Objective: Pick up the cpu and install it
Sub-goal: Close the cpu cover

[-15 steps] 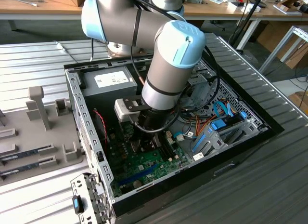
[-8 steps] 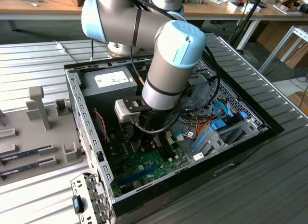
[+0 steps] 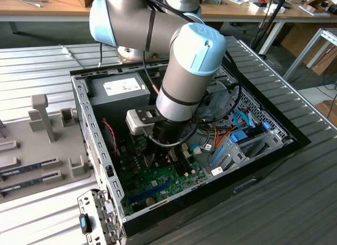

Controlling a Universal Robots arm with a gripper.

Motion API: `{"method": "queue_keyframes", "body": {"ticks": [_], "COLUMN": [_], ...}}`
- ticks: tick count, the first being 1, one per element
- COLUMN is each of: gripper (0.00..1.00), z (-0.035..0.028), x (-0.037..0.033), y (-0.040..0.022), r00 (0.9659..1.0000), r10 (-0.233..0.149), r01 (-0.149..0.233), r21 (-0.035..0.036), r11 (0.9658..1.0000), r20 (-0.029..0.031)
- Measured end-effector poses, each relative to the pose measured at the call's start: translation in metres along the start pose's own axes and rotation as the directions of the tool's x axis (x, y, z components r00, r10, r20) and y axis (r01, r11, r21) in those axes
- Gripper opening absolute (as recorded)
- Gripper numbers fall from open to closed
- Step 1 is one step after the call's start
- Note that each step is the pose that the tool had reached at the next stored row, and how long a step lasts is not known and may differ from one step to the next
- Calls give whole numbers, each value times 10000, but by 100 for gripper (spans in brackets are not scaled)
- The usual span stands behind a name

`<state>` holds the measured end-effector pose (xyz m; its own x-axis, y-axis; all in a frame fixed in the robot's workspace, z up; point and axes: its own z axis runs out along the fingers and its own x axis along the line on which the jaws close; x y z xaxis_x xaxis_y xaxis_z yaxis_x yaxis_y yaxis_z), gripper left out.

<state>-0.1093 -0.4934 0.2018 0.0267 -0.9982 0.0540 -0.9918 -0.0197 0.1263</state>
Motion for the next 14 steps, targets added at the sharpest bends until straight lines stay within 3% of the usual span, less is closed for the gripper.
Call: {"method": "queue_keyframes", "body": {"ticks": [4, 9, 14], "gripper": [45, 45, 45], "z": [-13, -15, -14], "x": [0, 1, 0], "y": [-4, -4, -3], "r00": [10000, 9989, 9991], "r10": [-39, -472, -415], "r01": [39, 473, 415], "r21": [4, 24, 22], "r11": [10000, 9989, 9991], "r20": [12, -47, -33]}}
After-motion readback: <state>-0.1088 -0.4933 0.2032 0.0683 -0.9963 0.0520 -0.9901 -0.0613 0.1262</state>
